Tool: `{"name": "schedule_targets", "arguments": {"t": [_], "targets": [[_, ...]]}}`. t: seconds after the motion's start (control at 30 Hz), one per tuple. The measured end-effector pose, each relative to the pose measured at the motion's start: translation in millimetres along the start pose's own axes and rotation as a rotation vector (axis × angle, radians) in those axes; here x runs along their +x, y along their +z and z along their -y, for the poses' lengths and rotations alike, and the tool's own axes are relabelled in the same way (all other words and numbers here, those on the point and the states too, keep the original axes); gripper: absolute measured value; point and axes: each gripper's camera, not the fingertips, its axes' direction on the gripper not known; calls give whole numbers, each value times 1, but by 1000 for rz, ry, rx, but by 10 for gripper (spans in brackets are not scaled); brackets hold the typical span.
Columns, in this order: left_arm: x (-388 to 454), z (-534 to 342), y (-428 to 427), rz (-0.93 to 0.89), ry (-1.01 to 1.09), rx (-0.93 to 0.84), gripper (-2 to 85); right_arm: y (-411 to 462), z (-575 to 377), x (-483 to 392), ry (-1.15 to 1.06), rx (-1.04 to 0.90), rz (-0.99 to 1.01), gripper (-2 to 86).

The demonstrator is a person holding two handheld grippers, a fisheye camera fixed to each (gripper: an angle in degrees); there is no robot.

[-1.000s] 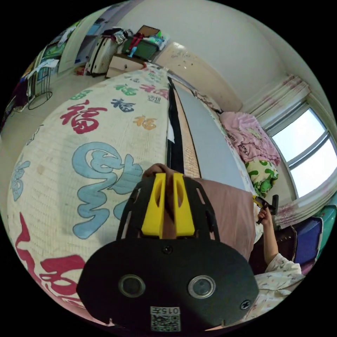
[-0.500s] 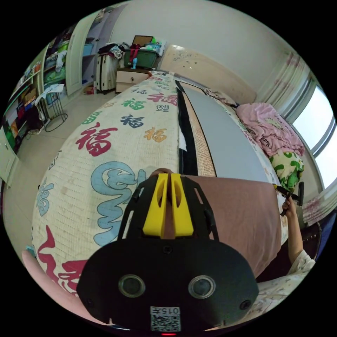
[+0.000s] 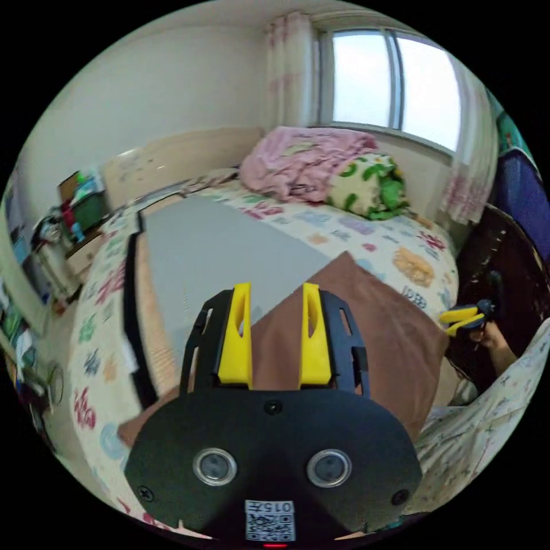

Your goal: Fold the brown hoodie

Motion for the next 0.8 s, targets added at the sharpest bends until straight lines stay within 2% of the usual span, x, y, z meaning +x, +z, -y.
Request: {"name": "schedule_targets", "arguments": {"t": [0.1, 0.23, 0.3, 0.47, 0.63, 0.8], "targets": [[39, 73, 87, -73, 30, -47, 136, 8, -12, 21, 43, 42, 54, 133], [65, 124, 176, -48, 5, -172, 135, 15, -17, 57, 116, 32, 59, 100], [75, 144, 219, 3, 43, -301, 129, 25, -21, 69, 110, 3, 101, 82], [80, 162, 226, 58, 140, -328, 61, 25, -45, 111, 137, 86, 117, 24], [51, 176, 189, 17, 69, -200, 20, -34, -63, 147, 115, 239, 69, 8], [15, 188, 87, -109, -14, 188, 12, -138, -73, 153, -33, 470, -53, 5]]}}
